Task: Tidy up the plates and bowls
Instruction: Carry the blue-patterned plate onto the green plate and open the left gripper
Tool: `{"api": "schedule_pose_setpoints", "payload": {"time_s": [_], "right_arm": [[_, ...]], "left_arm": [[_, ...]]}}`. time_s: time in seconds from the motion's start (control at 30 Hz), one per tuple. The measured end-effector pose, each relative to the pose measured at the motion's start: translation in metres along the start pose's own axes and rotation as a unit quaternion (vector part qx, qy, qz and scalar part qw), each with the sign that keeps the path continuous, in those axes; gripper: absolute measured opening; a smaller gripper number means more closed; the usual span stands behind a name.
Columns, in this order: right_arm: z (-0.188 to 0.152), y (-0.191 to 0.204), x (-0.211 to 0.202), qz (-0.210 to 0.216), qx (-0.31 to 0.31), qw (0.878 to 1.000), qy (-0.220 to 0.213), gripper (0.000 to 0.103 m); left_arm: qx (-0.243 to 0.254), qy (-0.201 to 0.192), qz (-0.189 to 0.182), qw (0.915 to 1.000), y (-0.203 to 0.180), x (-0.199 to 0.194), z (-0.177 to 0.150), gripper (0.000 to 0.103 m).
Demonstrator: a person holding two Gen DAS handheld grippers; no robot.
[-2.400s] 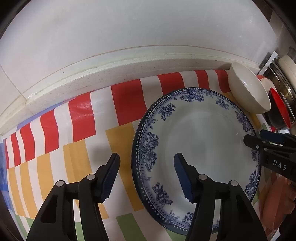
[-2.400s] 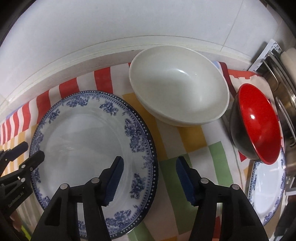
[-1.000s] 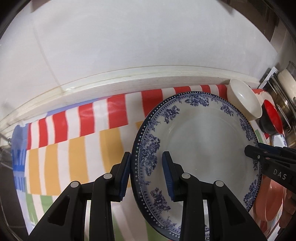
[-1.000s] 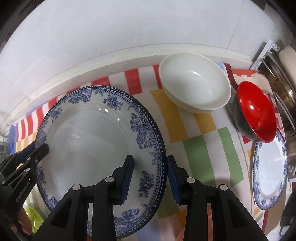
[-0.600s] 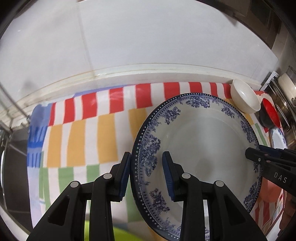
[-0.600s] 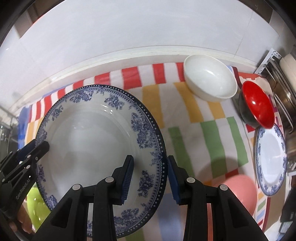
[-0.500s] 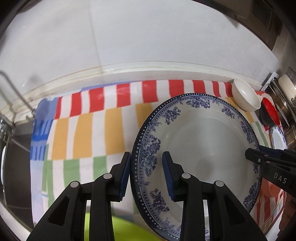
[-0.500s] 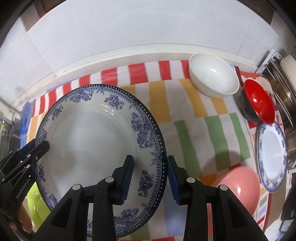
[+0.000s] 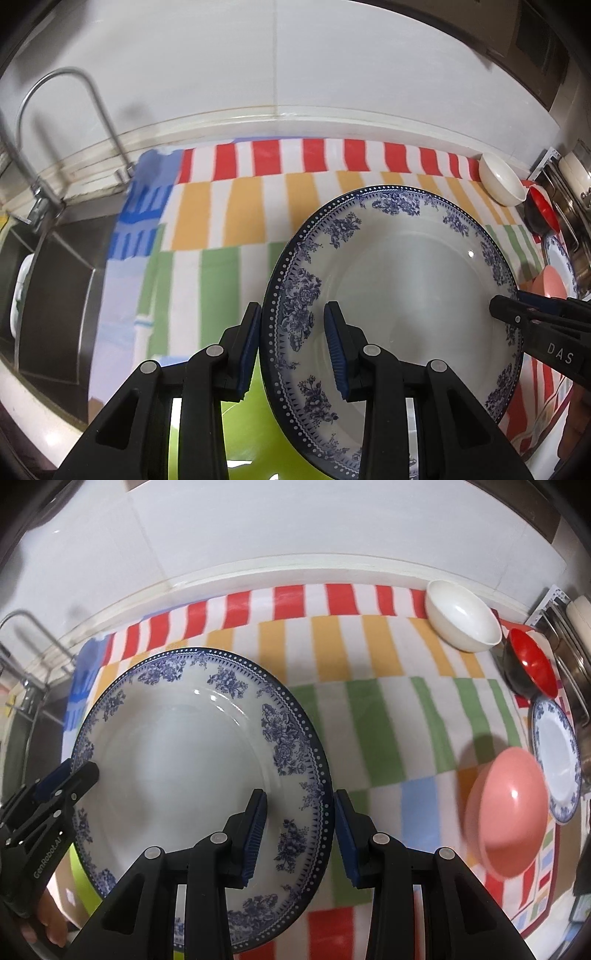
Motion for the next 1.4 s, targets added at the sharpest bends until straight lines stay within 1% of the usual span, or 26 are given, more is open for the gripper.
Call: {"api": "schedule_pose_setpoints", "payload": {"time_s": [0.17,0.37,0.63,0.9,1.2,1.4], "right_arm": [[-0.025,0.03,-0.014,0.004,-0.013,1.0,-0.002,0.038],[-0.05,0.064,-0.021,0.006,-0.027,1.0,0.002,0.038],[-0.049,0.075,-0.018,0.008,-0.044,0.999,0.015,0.038],[-0.051,0.084,-0.012,0.009,-0.056,0.998,0.034,0.038],[-0.055,0.087,-0.006,0.007,-0.06,0.997,0.051,0.038],[-0.055,0.09,-0.006,-0.002,-0.063,0.997,0.048,0.038]], "left_arm": [[-0.016,-0.001,0.007,0.9999,0.027,-0.018,-0.027,0.034],[-0.038,0.011,0.009,0.9992,0.053,-0.027,-0.051,0.035],[-0.057,0.026,0.011,0.998,0.075,-0.034,-0.077,0.035],[-0.067,0.047,0.013,0.9966,0.09,-0.029,-0.095,0.034],[-0.067,0.065,0.009,0.9956,0.096,-0.021,-0.101,0.034],[-0.066,0.074,0.001,0.9951,0.097,-0.017,-0.102,0.035]]}}
Point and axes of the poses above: each gripper's, at about its wrist camera, not at the fingertips, and x roughly the way its jaws point, y to its left, z to its top, the point moved 2 cm from there along x, roughly the way its jaws point, and after that the axes turned 13 degrees about -z, right-handed, at the moved point
